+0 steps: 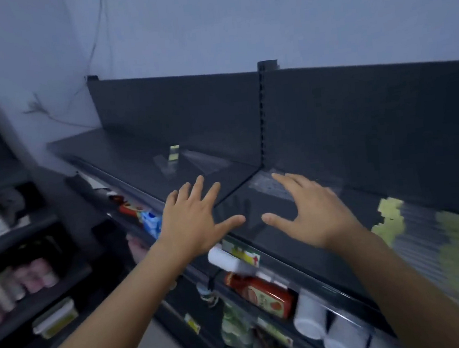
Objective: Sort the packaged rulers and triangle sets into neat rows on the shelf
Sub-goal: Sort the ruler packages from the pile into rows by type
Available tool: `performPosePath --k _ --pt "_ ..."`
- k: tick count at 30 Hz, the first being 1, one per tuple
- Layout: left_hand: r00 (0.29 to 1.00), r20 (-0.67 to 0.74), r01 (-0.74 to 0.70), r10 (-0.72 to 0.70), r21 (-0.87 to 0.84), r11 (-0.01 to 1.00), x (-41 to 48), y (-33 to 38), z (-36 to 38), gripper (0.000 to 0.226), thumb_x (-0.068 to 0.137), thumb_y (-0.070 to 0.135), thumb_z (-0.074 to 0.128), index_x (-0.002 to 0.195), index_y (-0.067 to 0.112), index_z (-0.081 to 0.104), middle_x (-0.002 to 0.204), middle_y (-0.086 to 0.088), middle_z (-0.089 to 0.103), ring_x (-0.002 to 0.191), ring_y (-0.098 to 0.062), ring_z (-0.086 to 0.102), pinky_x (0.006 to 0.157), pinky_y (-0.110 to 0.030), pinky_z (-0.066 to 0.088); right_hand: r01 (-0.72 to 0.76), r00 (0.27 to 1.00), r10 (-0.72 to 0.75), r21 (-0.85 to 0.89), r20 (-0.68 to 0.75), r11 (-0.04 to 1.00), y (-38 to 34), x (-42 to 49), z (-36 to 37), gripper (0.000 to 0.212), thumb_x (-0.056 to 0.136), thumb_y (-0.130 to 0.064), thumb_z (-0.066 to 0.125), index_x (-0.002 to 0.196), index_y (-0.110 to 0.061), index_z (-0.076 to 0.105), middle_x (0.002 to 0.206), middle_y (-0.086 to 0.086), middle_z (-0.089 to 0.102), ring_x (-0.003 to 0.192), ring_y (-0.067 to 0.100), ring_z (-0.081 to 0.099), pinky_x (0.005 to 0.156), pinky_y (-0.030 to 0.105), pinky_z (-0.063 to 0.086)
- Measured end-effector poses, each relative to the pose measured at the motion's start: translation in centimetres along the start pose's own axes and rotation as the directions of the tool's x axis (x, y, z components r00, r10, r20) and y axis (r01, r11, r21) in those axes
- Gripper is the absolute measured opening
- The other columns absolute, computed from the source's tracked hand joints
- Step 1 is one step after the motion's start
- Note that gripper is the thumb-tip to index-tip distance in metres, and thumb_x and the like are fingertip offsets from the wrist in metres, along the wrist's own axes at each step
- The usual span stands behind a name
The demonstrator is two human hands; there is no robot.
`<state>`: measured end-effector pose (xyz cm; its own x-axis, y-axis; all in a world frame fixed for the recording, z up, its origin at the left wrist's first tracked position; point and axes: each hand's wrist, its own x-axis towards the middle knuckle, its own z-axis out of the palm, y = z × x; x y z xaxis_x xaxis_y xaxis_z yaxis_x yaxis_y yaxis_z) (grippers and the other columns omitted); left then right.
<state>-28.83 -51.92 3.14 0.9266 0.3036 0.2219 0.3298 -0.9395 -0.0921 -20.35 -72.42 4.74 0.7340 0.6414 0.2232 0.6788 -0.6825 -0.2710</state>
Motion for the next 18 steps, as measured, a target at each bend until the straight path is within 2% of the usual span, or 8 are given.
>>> performPosePath --k 6,11,14,18 --pt "1.000 0.010 0.014 -0.014 0.005 1.000 6.9 -8.5 2.5 0.090 0.079 0.084 0.017 0.153 0.032 0.015 0.161 -0.003 0.015 0.147 -0.025 0.013 0.117 -0.041 0.012 0.013 0.998 -0.014 0.023 0.067 1.000 -4.5 10.4 3.9 0.078 0.087 -0.065 0.043 0.150 -0.029 0.016 0.155 -0.006 0.024 0.140 0.017 0.026 0.113 0.039 0.025" --pt "1.000 -0.004 0.001 -0.001 0.027 1.000 14.1 -13.5 5.9 0.060 0.096 0.058 0.028 0.150 0.029 0.027 0.156 0.000 0.030 0.143 -0.024 0.024 0.114 -0.039 0.018 0.032 0.994 -0.035 0.034 0.107 0.999 -5.5 19.7 7.5 0.072 0.089 -0.063 0.041 0.149 -0.027 0.020 0.153 -0.003 0.028 0.138 0.020 0.031 0.110 0.041 0.032" --pt "0.998 0.057 -0.043 0.041 0.046 0.998 18.5 -16.3 7.5 0.053 0.097 0.043 0.033 0.148 0.029 0.030 0.153 0.002 0.034 0.140 -0.022 0.029 0.112 -0.036 0.021 -0.003 0.985 -0.007 0.057 0.172 0.998 -5.4 24.7 9.6 0.069 0.091 -0.060 0.042 0.148 -0.024 0.026 0.153 -0.001 0.029 0.137 0.020 0.033 0.109 0.039 0.034" --pt "0.977 0.178 -0.134 0.115 0.099 0.986 24.5 -21.2 8.9 0.055 0.095 0.031 0.038 0.149 0.029 0.027 0.152 0.004 0.037 0.138 -0.021 0.033 0.111 -0.036 0.024 -0.056 0.980 0.039 0.085 0.193 0.995 -5.7 30.1 12.0 0.058 0.094 -0.052 0.045 0.142 -0.021 0.037 0.149 0.003 0.036 0.135 0.019 0.036 0.108 0.038 0.035"
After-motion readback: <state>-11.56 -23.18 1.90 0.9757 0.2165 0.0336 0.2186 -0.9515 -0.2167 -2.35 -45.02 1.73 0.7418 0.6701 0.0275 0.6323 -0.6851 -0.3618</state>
